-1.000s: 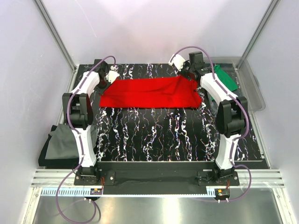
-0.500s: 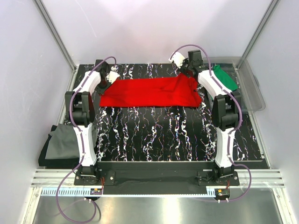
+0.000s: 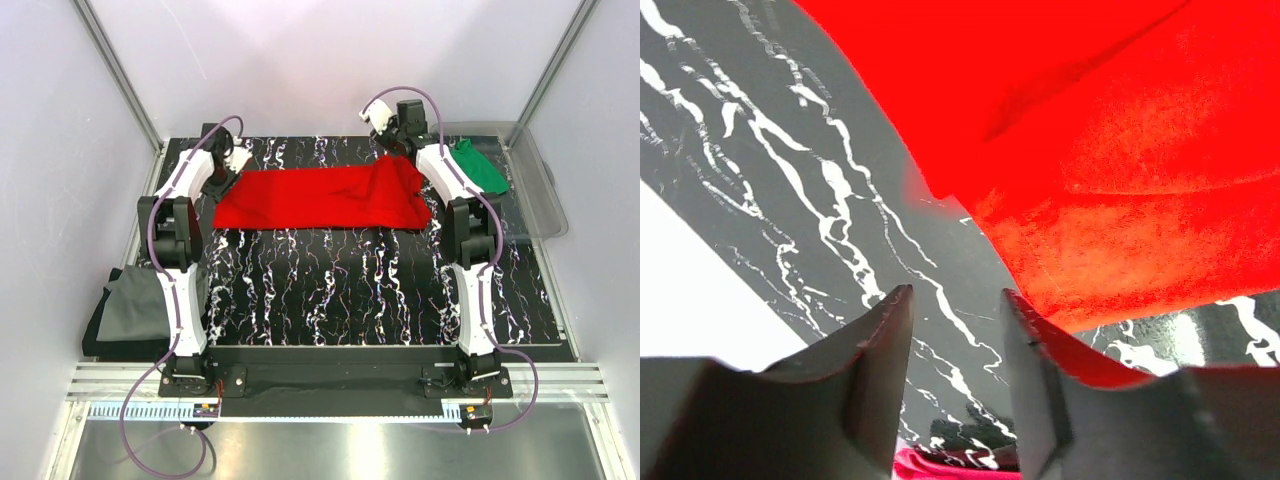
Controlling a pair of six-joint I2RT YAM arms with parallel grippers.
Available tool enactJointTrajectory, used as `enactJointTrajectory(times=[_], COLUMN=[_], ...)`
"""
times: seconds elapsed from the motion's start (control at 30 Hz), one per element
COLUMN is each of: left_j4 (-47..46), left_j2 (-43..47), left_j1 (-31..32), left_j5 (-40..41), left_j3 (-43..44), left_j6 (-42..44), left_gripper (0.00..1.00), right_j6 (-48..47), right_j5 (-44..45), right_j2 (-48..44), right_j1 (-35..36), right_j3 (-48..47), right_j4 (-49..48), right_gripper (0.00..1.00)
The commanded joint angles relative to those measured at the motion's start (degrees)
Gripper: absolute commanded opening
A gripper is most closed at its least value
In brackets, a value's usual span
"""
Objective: Fold and stack the t-shirts
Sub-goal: Fold the tshirt
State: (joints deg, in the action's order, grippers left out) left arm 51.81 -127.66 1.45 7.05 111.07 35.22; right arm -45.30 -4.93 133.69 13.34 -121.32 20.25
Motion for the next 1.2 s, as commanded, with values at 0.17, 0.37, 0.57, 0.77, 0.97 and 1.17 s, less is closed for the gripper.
enactJointTrajectory(times=[0.17,0.37,0.57,0.77,0.97,1.17], left_j4=[-1.5,-1.4,-2.7,-3.5,-3.5,-3.5], left_j2=[9.2,6.6,6.1,5.7,6.1,6.5], left_j1=[0.7,1.5,1.4,0.9,0.8,0.8], left_j5=[-8.6,-11.3,-11.2,-10.7,-10.3,-10.1], left_j3=[-1.7,-8.6,-13.7,-15.8,-17.5,-18.3], left_j6=[-7.8,-8.4,-8.5,-9.2,-9.6,-9.6], left_gripper=[0.42,0.24,0.21,0.21,0.21,0.21], right_j6=[8.6,5.0,4.7,4.8,4.6,4.4], right_j5=[-2.0,-10.3,-10.2,-10.2,-9.7,-9.0], right_j2=[-6.2,-9.1,-9.1,-4.5,-0.5,0.9], right_j1=[0.2,2.3,3.5,3.8,4.2,4.1], right_j3=[4.6,14.4,17.4,13.3,9.0,7.1], right_j4=[-1.9,6.4,6.9,8.3,9.7,10.2], right_gripper=[0.45,0.41,0.39,0.38,0.38,0.37])
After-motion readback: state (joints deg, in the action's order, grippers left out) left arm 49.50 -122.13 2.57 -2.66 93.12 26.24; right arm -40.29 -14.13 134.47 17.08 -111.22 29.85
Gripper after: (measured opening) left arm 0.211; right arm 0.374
